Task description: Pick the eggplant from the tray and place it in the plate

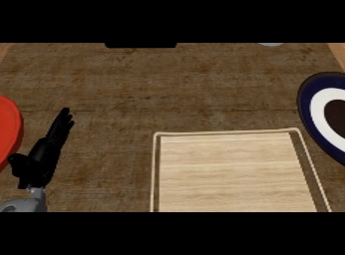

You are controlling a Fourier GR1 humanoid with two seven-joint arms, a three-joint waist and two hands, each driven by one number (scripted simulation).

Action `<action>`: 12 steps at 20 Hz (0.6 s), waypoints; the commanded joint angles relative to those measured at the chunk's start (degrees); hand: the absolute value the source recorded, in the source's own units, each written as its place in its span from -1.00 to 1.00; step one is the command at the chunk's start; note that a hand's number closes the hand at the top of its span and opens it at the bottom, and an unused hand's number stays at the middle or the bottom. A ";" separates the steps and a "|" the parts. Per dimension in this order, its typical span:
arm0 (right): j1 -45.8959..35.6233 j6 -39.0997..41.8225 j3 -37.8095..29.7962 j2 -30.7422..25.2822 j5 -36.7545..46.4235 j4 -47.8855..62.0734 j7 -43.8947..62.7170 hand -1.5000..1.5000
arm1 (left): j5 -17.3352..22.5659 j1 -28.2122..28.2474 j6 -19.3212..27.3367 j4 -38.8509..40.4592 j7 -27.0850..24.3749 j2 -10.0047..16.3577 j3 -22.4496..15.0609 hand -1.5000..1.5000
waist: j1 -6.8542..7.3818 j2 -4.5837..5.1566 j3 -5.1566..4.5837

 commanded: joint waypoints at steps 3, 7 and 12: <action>-9.63 -0.94 8.16 1.18 3.70 -0.55 5.29 1.00 | 0.57 -0.88 -0.23 -3.47 3.60 -0.85 -0.17 0.00 | 0.81 0.08 0.02; -16.87 -1.73 12.06 1.54 5.59 0.64 8.85 1.00 | -1.29 -1.62 -0.03 -0.15 1.06 -1.66 -0.40 0.00 | 0.77 0.15 0.01; -24.15 -4.56 18.31 3.24 11.15 3.11 11.75 1.00 | -3.72 -0.80 2.10 -2.14 1.83 -4.02 -2.23 0.00 | 0.85 0.13 0.01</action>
